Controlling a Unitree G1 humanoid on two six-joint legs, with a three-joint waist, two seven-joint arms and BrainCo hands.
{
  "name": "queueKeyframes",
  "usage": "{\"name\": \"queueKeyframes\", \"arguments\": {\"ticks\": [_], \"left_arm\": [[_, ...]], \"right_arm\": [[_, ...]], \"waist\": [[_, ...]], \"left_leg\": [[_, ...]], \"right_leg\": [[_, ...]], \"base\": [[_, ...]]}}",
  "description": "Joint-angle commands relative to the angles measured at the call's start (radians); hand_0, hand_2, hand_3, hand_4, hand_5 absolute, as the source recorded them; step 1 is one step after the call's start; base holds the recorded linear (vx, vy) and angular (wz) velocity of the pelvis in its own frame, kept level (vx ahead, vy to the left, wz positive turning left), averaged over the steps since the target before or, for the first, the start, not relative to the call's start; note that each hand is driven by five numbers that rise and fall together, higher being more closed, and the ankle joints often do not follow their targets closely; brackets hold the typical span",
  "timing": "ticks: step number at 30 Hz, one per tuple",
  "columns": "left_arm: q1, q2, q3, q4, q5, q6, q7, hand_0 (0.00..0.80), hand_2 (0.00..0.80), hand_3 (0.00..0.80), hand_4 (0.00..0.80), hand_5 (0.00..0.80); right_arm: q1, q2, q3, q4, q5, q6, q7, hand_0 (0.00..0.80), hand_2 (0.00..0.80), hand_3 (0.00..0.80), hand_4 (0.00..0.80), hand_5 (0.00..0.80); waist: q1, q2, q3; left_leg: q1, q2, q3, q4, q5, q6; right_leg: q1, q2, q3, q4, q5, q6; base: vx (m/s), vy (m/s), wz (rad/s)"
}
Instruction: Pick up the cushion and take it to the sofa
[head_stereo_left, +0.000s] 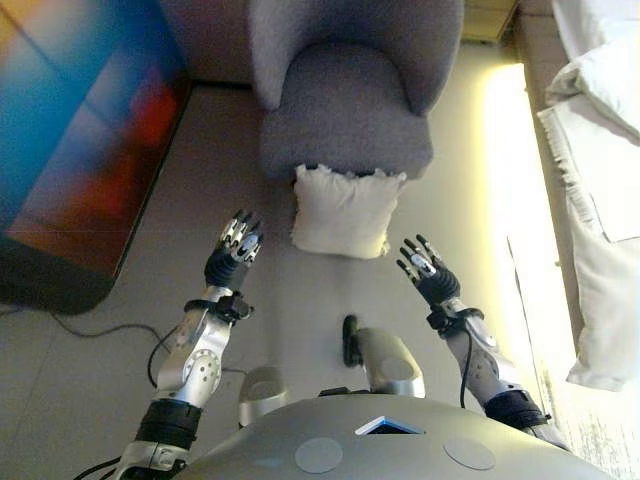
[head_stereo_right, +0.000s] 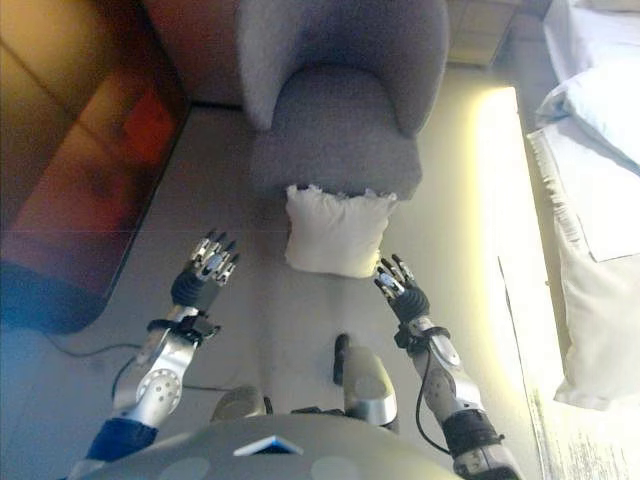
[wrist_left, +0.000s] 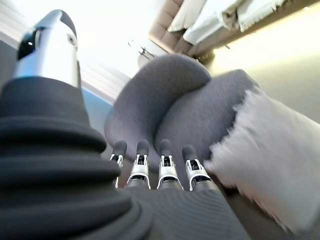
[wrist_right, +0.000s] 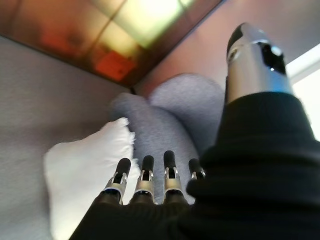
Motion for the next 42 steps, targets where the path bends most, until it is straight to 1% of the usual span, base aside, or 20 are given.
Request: {"name": "queueKeyframes", "arguments": {"ticks": [1, 2, 4, 7, 9, 12, 16, 19, 20, 22, 23, 24, 25, 27, 29, 31, 33, 34, 37, 42], "left_arm": [[0.002, 0.038, 0.046, -0.088, -0.013, -0.043, 0.0, 0.0, 0.0, 0.0, 0.0, 0.0], [0.001, 0.042, 0.051, -0.095, -0.015, -0.038, -0.006, 0.0, 0.0, 0.0, 0.0, 0.0], [0.0, 0.048, 0.06, -0.106, -0.024, -0.029, -0.022, 0.0, 0.0, 0.0, 0.0, 0.0], [0.014, 0.043, 0.066, -0.106, -0.021, -0.039, -0.032, 0.0, 0.0, 0.0, 0.0, 0.0], [0.019, 0.038, 0.07, -0.089, -0.007, -0.055, -0.034, 0.0, 0.0, 0.0, 0.0, 0.0], [0.029, 0.042, 0.092, -0.062, 0.023, -0.095, -0.023, 0.0, 0.0, 0.0, 0.0, 0.0], [0.048, 0.054, 0.156, -0.067, -0.002, -0.127, -0.088, 0.0, 0.0, 0.0, 0.0, 0.0], [0.039, 0.078, 0.149, -0.059, -0.002, -0.108, -0.155, 0.0, 0.0, 0.0, 0.0, 0.0], [0.034, 0.084, 0.145, -0.054, -0.02, -0.09, -0.178, 0.0, 0.0, 0.0, 0.0, 0.0], [0.022, 0.084, 0.142, -0.043, -0.047, -0.068, -0.218, 0.0, 0.0, 0.0, 0.0, 0.0], [0.021, 0.088, 0.136, -0.047, -0.048, -0.067, -0.23, 0.0, 0.0, 0.0, 0.0, 0.0], [0.014, 0.09, 0.123, -0.041, -0.048, -0.068, -0.234, 0.0, 0.0, 0.0, 0.0, 0.0], [0.009, 0.091, 0.115, -0.037, -0.052, -0.065, -0.234, 0.0, 0.0, 0.0, 0.0, 0.0], [0.001, 0.093, 0.117, -0.028, -0.045, -0.056, -0.24, 0.0, 0.0, 0.0, 0.0, 0.0], [-0.002, 0.088, 0.123, -0.036, -0.04, -0.053, -0.227, 0.0, 0.0, 0.0, 0.0, 0.0], [0.007, 0.092, 0.139, -0.047, -0.054, -0.06, -0.224, 0.0, 0.0, 0.0, 0.0, 0.0], [0.024, 0.1, 0.152, -0.062, -0.062, -0.071, -0.22, 0.0, 0.0, 0.0, 0.0, 0.0], [0.031, 0.104, 0.155, -0.063, -0.073, -0.087, -0.222, 0.0, 0.0, 0.0, 0.0, 0.0], [0.033, 0.112, 0.152, -0.052, -0.096, -0.096, -0.266, 0.0, 0.0, 0.0, 0.0, 0.0], [0.071, 0.098, 0.149, -0.022, -0.096, -0.083, -0.337, 0.0, 0.0, 0.0, 0.0, 0.0]], "right_arm": [[-0.029, -0.015, -0.012, -0.077, 0.034, -0.056, 0.018, 0.0, 0.0, 0.0, 0.0, 0.0], [-0.022, -0.015, -0.016, -0.088, 0.031, -0.053, 0.014, 0.0, 0.0, 0.0, 0.0, 0.0], [-0.001, -0.015, -0.021, -0.107, 0.025, -0.051, 0.013, 0.0, 0.0, 0.0, 0.0, 0.0], [0.016, -0.022, -0.029, -0.107, 0.027, -0.056, 0.034, 0.0, 0.0, 0.0, 0.0, 0.0], [0.015, -0.022, -0.035, -0.103, 0.033, -0.056, 0.047, 0.0, 0.0, 0.0, 0.0, 0.0], [0.034, -0.015, -0.04, -0.115, 0.034, -0.056, 0.062, 0.0, 0.0, 0.0, 0.0, 0.0], [0.043, -0.003, -0.033, -0.13, 0.02, -0.055, 0.07, 0.0, 0.0, 0.0, 0.0, 0.0], [0.021, 0.019, -0.024, -0.119, 0.025, -0.048, 0.022, 0.0, 0.0, 0.0, 0.0, 0.0], [0.011, 0.024, -0.023, -0.106, 0.037, -0.04, 0.001, 0.0, 0.0, 0.0, 0.0, 0.0], [-0.011, 0.041, -0.015, -0.077, 0.032, -0.041, 0.009, 0.0, 0.0, 0.0, 0.0, 0.0], [-0.013, 0.046, -0.011, -0.075, 0.022, -0.044, 0.01, 0.0, 0.0, 0.0, 0.0, 0.0], [-0.032, 0.058, -0.007, -0.058, 0.014, -0.05, -0.001, 0.0, 0.0, 0.0, 0.0, 0.0], [-0.043, 0.069, -0.005, -0.048, 0.012, -0.053, -0.004, 0.0, 0.0, 0.0, 0.0, 0.0], [-0.056, 0.086, -0.002, -0.029, 0.008, -0.045, 0.002, 0.0, 0.0, 0.0, 0.0, 0.0], [-0.061, 0.092, 0.008, -0.027, -0.008, -0.033, 0.01, 0.0, 0.0, 0.0, 0.0, 0.0], [-0.06, 0.09, 0.019, -0.043, -0.016, -0.025, 0.009, 0.0, 0.0, 0.0, 0.0, 0.0], [-0.06, 0.081, 0.021, -0.06, -0.007, -0.021, 0.005, 0.0, 0.0, 0.0, 0.0, 0.0], [-0.063, 0.068, 0.021, -0.073, 0.009, -0.019, 0.004, 0.0, 0.0, 0.0, 0.0, 0.0], [-0.09, 0.058, 0.01, -0.057, 0.026, -0.014, 0.011, 0.0, 0.0, 0.0, 0.0, 0.0], [-0.127, 0.072, -0.004, -0.021, 0.022, -0.001, 0.013, 0.0, 0.0, 0.0, 0.0, 0.0]], "waist": [[0.001, 0.001, 0.025], [0.01, 0.01, 0.03], [0.037, 0.04, 0.036], [0.072, 0.053, 0.043], [0.082, 0.063, 0.042], [0.086, 0.083, 0.034], [0.111, 0.109, 0.029], [0.132, 0.113, 0.028], [0.137, 0.107, 0.024], [0.152, 0.085, 0.004], [0.156, 0.082, -0.005], [0.16, 0.092, -0.016], [0.162, 0.098, -0.019], [0.165, 0.112, -0.017], [0.165, 0.106, -0.011], [0.152, 0.086, 0.009], [0.135, 0.075, 0.028], [0.113, 0.054, 0.045], [0.079, 0.019, 0.058], [0.06, 0.02, 0.048]], "left_leg": [[-0.037, 0.029, 0.042, -0.231, 0.055, 0.037], [-0.038, 0.046, 0.035, -0.326, 0.071, 0.03], [-0.051, 0.082, -0.003, -0.581, 0.13, -0.008], [-0.064, 0.122, -0.034, -0.822, 0.181, -0.042], [-0.083, 0.135, -0.032, -0.854, 0.193, -0.05], [-0.116, 0.14, 0.027, -0.865, 0.216, -0.059], [-0.123, 0.119, 0.023, -0.856, 0.204, -0.055], [-0.151, 0.084, 0.012, -0.759, 0.193, -0.041], [-0.161, 0.064, 0.009, -0.718, 0.174, -0.029], [-0.153, -0.002, 0.028, -0.684, 0.123, 0.027], [-0.149, -0.02, 0.032, -0.678, 0.11, 0.042], [-0.132, -0.034, 0.042, -0.669, 0.087, 0.067], [-0.118, -0.04, 0.045, -0.667, 0.077, 0.078], [-0.069, -0.05, 0.051, -0.658, 0.042, 0.094], [-0.043, -0.059, 0.062, -0.653, 0.027, 0.094], [-0.003, -0.08, 0.059, -0.644, 0.002, 0.082], [0.044, -0.079, 0.051, -0.643, -0.025, 0.063], [0.069, -0.077, 0.053, -0.633, -0.064, 0.049], [0.113, -0.082, 0.039, -0.616, -0.147, 0.038], [0.194, -0.066, 0.008, -0.626, -0.207, 0.033]], "right_leg": [[0.101, 0.013, 0.057, -0.082, 0.015, 0.103], [0.113, 0.02, 0.069, -0.081, 0.0, 0.112], [0.158, 0.035, 0.099, -0.092, -0.033, 0.14], [0.231, 0.029, 0.144, -0.104, -0.078, 0.165], [0.265, 0.027, 0.152, -0.094, -0.123, 0.171], [0.302, 0.016, 0.128, -0.073, -0.178, 0.177], [0.338, -0.002, 0.121, -0.033, -0.246, 0.186], [0.359, -0.035, 0.12, 0.034, -0.264, 0.203], [0.361, -0.054, 0.122, 0.065, -0.236, 0.211], [0.355, -0.111, 0.103, 0.18, -0.062, 0.24], [0.348, -0.121, 0.103, 0.216, -0.024, 0.243], [0.315, -0.137, 0.09, 0.346, 0.052, 0.246], [0.288, -0.15, 0.082, 0.416, 0.085, 0.244], [0.211, -0.197, 0.028, 0.515, 0.117, 0.227], [0.174, -0.229, -0.014, 0.468, 0.115, 0.218], [0.128, -0.247, -0.066, 0.274, 0.111, 0.214], [0.087, -0.249, -0.08, 0.124, 0.116, 0.219], [0.043, -0.251, -0.062, -0.007, 0.138, 0.237], [-0.02, -0.266, -0.014, -0.188, 0.255, 0.294], [-0.056, -0.244, 0.021, -0.27, 0.307, 0.317]], "base": [[0.298, 0.211, -0.52], [0.324, 0.272, -0.48], [0.407, 0.276, -0.43], [0.476, 0.183, -0.32], [0.415, 0.129, -0.31], [0.405, 0.179, -0.46], [0.399, 0.246, -0.33], [0.383, 0.292, -0.15], [0.364, 0.324, 0.18], [0.299, 0.303, 0.15], [0.337, 0.356, -0.01], [0.342, 0.36, 0.05], [0.359, 0.392, 0.12], [0.33, 0.278, 0.07], [0.276, 0.094, -0.07], [0.291, -0.084, -0.44], [0.276, -0.178, -0.53], [0.3, -0.219, -0.38], [0.332, -0.184, -0.04], [0.42, -0.125, 0.45]]}}
